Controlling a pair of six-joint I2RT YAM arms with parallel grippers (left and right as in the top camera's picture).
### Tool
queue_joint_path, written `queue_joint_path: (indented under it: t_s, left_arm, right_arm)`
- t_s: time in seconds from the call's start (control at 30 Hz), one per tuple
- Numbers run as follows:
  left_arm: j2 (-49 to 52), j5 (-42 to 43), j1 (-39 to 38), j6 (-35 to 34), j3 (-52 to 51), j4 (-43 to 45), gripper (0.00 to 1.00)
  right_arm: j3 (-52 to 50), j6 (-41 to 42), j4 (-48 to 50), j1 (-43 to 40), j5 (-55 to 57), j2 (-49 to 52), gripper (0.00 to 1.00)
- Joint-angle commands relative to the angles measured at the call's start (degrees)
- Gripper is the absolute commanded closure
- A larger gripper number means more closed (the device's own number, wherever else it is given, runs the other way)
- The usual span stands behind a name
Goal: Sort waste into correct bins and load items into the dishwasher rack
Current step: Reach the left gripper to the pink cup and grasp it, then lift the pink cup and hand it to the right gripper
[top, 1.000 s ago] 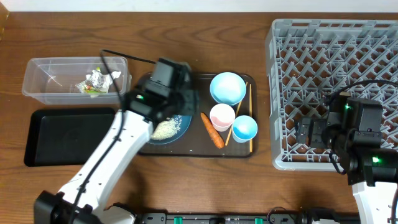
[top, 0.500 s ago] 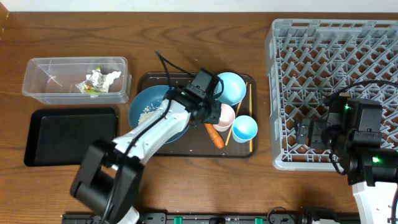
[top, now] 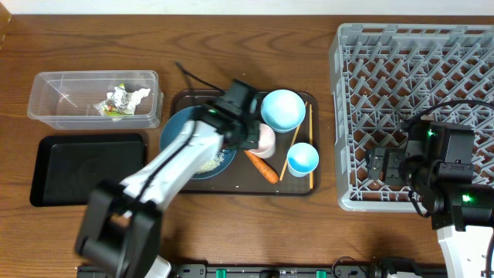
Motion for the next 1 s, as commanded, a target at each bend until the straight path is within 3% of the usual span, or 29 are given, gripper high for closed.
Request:
queue_joint_path:
  t_s: [0.0, 0.13, 0.3, 0.4, 0.6, 0.97]
  left_arm:
    - [-7.6, 3.7, 3.3, 0.5, 2.3, -1.2, 0.94]
    - [-12.8, 21.6, 9.0, -2.3, 2.3, 0.0, 0.94]
    - [-12.1, 47.5, 14.8, -10.9, 2.3, 2.3, 0.94]
    - [-9.9, 58.8, 15.7, -12.4, 2.2, 3.2, 0.94]
    - [-6.0, 67.7, 15.4, -12.4, 2.1, 2.1, 0.94]
    - [-5.3, 70.4, 14.5, -14.1, 2.1, 1.9, 0.94]
  right_arm:
    - [1.0, 0.1, -0.2, 0.5, -0.5, -0.1, 0.01]
    - [1.0, -1.8, 2.8, 0.5, -5.0, -0.1, 0.01]
    - [1.0, -14.2, 12.6, 0.6, -35.4, 1.6, 0.01]
    - [1.0, -19.8, 16.8, 0.6, -53.8, 4.7, 0.01]
    - [1.0, -27.3, 19.6, 2.6, -71.2, 11.2, 0.01]
    - [1.0, -28.7, 28.9, 9.7, -70.1, 16.0, 0.01]
